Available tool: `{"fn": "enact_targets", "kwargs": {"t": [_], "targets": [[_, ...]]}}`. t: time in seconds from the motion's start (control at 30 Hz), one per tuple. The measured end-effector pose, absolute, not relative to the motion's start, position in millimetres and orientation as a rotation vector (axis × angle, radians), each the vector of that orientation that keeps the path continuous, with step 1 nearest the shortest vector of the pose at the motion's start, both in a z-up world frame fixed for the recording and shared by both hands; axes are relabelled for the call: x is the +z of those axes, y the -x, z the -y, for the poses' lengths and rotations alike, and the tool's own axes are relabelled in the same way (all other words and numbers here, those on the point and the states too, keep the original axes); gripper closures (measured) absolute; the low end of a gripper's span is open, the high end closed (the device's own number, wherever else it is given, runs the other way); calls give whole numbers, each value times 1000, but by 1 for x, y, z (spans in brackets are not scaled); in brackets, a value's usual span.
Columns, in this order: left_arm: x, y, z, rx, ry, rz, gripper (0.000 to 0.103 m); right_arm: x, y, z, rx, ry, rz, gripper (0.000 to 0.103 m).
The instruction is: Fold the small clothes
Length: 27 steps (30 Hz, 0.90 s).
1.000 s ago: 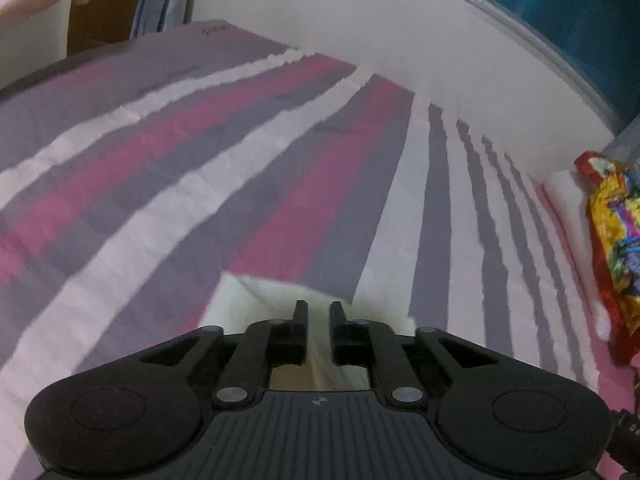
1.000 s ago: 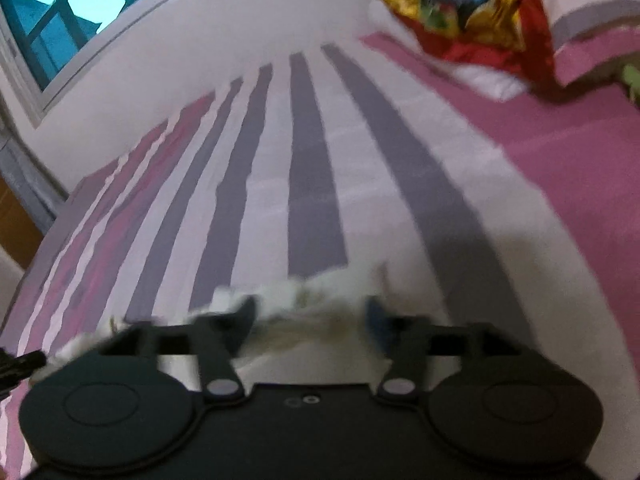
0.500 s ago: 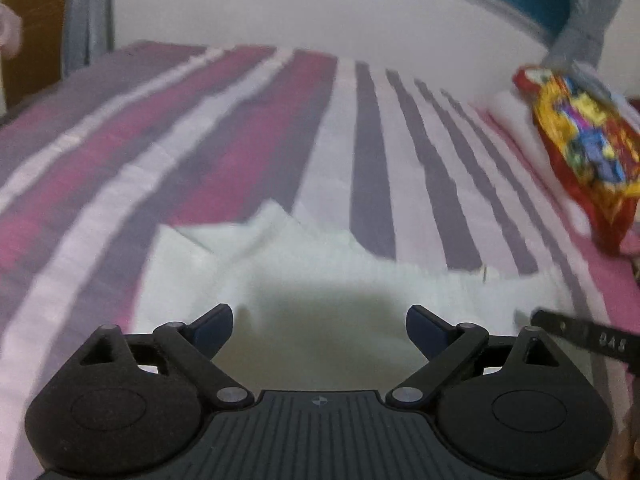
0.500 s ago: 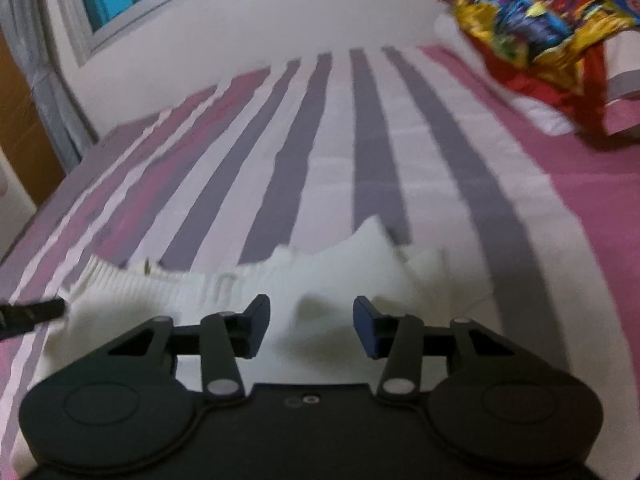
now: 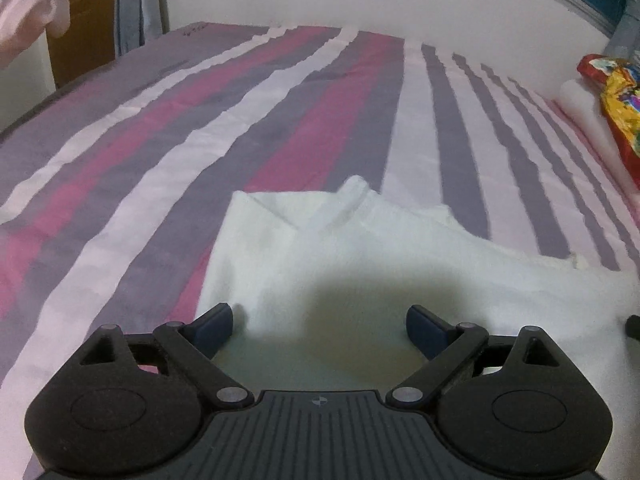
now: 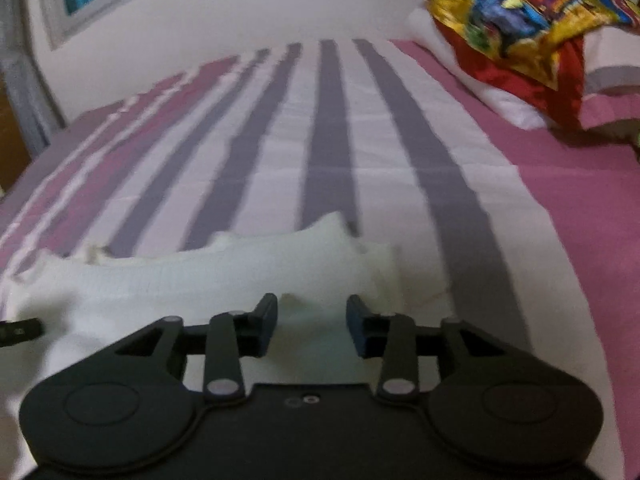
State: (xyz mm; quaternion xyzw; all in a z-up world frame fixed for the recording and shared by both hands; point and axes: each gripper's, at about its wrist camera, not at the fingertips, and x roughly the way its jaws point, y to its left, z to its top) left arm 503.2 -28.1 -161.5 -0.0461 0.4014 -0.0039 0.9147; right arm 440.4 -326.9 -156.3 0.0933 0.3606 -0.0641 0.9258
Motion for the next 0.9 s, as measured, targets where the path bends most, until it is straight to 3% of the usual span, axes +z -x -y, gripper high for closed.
{"fn": "enact_targets", "kwargs": {"t": [0.27, 0.47, 0.9], "targets": [[-171, -469, 50, -56, -45, -849, 9, -171, -416, 292, -89, -78, -788, 63], [-165, -454, 51, -60, -51, -861, 9, -150, -385, 283, -81, -99, -735, 61], [-176, -426, 46, -58, -53, -876, 9, -181, -343, 276, -74, -54, -797, 56]]}}
